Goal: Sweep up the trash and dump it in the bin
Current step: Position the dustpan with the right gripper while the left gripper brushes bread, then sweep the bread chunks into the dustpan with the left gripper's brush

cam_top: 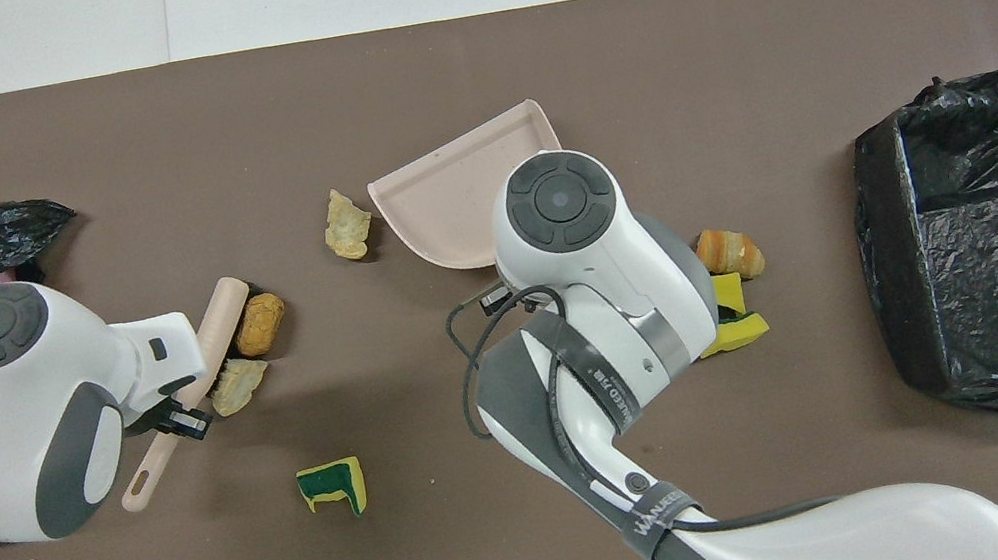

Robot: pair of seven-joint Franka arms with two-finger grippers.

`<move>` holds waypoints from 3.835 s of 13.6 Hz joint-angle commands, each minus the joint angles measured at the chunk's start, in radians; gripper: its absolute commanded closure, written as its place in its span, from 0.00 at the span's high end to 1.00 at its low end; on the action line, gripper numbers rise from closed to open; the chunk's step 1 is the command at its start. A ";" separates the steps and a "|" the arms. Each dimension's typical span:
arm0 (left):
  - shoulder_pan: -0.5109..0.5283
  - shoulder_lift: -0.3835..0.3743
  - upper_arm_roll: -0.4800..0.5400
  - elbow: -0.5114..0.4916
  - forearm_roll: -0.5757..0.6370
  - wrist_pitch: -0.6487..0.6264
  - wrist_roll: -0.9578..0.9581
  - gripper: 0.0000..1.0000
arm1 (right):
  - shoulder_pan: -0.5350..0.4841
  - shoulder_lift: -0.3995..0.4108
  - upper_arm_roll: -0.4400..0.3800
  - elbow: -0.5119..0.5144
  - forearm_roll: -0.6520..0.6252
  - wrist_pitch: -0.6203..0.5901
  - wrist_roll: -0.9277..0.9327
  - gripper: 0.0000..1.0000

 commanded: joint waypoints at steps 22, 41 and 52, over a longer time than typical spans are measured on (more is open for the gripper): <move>-0.104 0.313 0.025 0.423 -0.038 0.065 0.202 0.00 | 0.058 -0.167 0.004 -0.348 -0.109 0.011 -0.870 0.00; -0.187 0.134 0.028 0.312 -0.004 -0.339 0.028 0.00 | 0.061 -0.168 0.004 -0.341 -0.110 -0.005 -0.833 0.00; -0.303 -0.029 0.013 -0.014 -0.049 -0.033 0.009 0.00 | 0.060 -0.170 0.004 -0.344 -0.110 -0.007 -0.839 0.00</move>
